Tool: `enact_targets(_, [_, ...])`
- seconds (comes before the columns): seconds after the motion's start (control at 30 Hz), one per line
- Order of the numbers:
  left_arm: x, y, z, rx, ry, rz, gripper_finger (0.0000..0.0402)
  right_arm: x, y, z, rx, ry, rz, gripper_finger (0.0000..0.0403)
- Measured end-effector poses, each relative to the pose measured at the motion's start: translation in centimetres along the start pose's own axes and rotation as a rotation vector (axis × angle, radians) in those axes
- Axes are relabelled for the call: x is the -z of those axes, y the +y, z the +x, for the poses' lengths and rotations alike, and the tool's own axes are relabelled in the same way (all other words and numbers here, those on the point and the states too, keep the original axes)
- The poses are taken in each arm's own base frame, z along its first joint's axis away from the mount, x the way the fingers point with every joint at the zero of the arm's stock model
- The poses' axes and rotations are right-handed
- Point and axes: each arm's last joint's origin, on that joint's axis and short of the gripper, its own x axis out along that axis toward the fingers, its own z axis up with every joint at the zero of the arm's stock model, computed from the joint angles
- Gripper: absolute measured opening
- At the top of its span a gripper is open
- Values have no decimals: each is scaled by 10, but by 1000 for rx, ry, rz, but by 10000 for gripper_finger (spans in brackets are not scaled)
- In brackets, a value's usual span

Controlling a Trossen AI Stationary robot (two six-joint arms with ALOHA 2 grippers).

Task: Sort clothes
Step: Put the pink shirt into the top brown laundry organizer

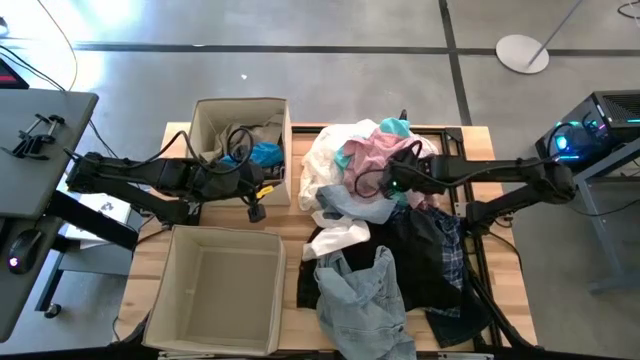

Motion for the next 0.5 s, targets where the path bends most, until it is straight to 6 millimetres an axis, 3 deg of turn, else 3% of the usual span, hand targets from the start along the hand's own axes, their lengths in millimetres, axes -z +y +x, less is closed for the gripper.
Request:
enact_targets(0.13, [0,0,0,-1,0,1,56,11,-8,30,2,25,-19,166])
enact_targets(0.27, [0,0,0,-1,0,0,56,15,-2,49,-123,-34,-55,73])
enact_targets(0.37, [0,0,0,-1,0,0,56,6,6,48,-219,-139,-97,12])
enact_targets(0.5, [0,0,0,0,0,1,56,-21,11,23,-285,-322,-108,20])
